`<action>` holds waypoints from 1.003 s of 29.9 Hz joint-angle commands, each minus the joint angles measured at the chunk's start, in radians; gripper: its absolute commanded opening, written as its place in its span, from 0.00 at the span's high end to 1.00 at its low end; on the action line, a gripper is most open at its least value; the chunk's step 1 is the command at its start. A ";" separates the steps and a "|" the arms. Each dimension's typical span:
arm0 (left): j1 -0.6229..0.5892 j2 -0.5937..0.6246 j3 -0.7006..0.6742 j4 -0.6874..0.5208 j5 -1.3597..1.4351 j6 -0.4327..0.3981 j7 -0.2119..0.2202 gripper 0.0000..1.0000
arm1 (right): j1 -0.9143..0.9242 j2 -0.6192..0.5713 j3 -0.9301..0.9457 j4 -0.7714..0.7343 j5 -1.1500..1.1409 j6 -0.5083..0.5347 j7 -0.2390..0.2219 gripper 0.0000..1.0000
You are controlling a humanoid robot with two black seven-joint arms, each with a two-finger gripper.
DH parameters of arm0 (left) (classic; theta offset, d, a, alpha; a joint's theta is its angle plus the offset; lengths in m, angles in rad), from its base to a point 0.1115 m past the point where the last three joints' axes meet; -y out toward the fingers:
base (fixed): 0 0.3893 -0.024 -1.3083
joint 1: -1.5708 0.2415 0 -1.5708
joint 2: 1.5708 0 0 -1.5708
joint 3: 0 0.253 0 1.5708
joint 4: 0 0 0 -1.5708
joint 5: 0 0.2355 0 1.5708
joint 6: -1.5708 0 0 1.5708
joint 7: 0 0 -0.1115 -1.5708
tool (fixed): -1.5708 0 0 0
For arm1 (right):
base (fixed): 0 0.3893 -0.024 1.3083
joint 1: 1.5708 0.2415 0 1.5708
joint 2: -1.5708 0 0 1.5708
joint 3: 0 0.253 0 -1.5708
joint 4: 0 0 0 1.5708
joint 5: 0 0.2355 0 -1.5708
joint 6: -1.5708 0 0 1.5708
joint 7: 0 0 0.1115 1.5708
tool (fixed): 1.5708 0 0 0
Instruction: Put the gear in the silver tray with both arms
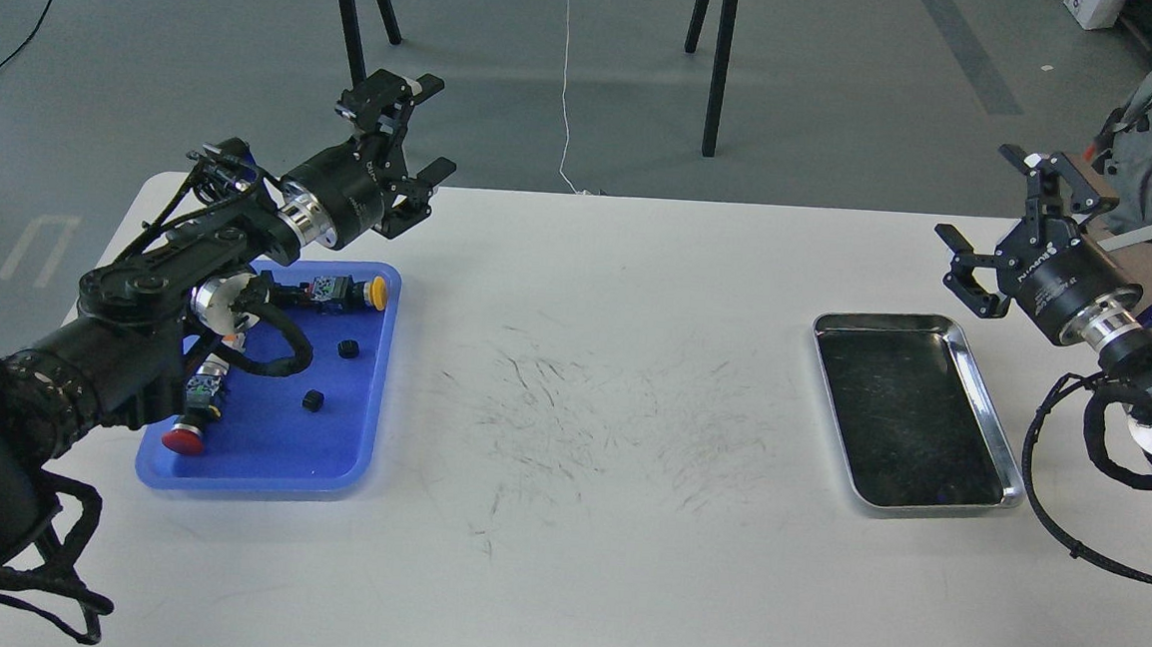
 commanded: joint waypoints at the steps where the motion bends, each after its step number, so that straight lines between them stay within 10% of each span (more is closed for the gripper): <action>1: -0.005 -0.008 0.002 0.000 0.002 0.005 -0.005 0.00 | -0.004 -0.001 0.000 -0.001 -0.002 0.000 0.000 0.02; 30: 0.006 0.008 0.022 0.015 0.005 0.027 0.005 0.00 | -0.011 -0.005 0.000 0.004 -0.003 0.000 0.000 0.02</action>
